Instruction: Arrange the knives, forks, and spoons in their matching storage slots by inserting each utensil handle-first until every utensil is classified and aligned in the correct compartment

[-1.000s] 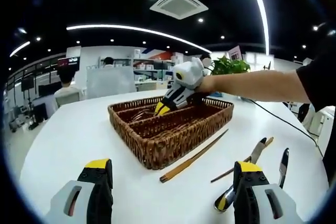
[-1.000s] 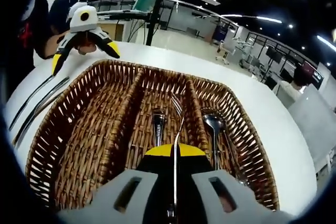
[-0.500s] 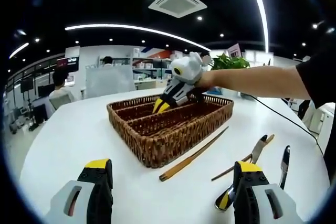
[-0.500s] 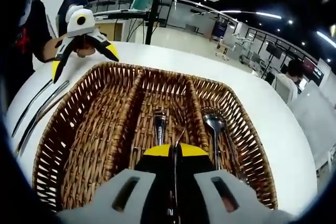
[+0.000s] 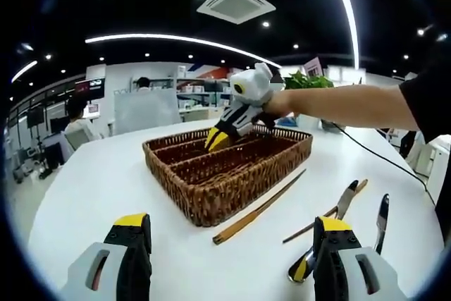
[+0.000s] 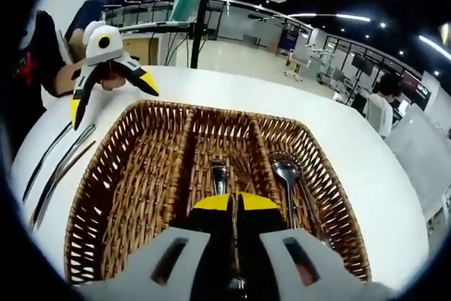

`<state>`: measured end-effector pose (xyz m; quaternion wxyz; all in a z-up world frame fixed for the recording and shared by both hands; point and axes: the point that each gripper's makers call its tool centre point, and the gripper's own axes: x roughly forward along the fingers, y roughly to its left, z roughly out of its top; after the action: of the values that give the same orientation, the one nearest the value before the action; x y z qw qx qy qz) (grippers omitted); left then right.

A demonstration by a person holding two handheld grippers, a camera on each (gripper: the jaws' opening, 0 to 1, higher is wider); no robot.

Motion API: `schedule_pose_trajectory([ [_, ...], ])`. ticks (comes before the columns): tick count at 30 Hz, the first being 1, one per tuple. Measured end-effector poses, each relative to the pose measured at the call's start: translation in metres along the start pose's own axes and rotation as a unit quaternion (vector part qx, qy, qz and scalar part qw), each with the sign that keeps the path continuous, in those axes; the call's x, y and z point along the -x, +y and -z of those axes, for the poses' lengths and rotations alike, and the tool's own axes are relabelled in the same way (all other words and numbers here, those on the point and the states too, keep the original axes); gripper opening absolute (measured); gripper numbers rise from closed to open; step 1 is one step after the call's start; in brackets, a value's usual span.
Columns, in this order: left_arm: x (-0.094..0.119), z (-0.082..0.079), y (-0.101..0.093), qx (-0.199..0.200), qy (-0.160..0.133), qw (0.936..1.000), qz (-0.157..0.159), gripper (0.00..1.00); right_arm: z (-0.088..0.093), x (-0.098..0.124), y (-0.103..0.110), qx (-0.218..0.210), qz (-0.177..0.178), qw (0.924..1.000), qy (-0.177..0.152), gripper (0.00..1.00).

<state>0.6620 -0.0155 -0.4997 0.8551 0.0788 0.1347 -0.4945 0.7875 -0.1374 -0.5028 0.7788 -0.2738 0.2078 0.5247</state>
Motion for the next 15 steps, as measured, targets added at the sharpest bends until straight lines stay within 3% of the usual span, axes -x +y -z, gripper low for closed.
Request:
schedule_pose_trajectory([
  [4, 0.0, -0.001, 0.0, 0.0, -0.001, 1.0, 0.0, 1.0, 0.004, 0.0, -0.001, -0.005, -0.003, 1.0, 0.008, 0.0],
  [8, 0.0, -0.001, -0.001, -0.001, -0.001, 1.0, 0.0, 1.0, 0.004, 0.008, -0.022, -0.003, 0.043, 0.999, 0.005, 0.0],
  [13, 0.001, -0.002, -0.002, -0.002, -0.004, 1.0, 0.0, 1.0, 0.018, 0.005, -0.02, 0.005, 0.05, 0.9979, 0.04, 0.0],
  [15, 0.001, -0.002, -0.002, -0.002, -0.004, 1.0, -0.001, 1.0, 0.012, 0.004, -0.016, -0.002, 0.038, 0.9988, 0.03, 0.0],
])
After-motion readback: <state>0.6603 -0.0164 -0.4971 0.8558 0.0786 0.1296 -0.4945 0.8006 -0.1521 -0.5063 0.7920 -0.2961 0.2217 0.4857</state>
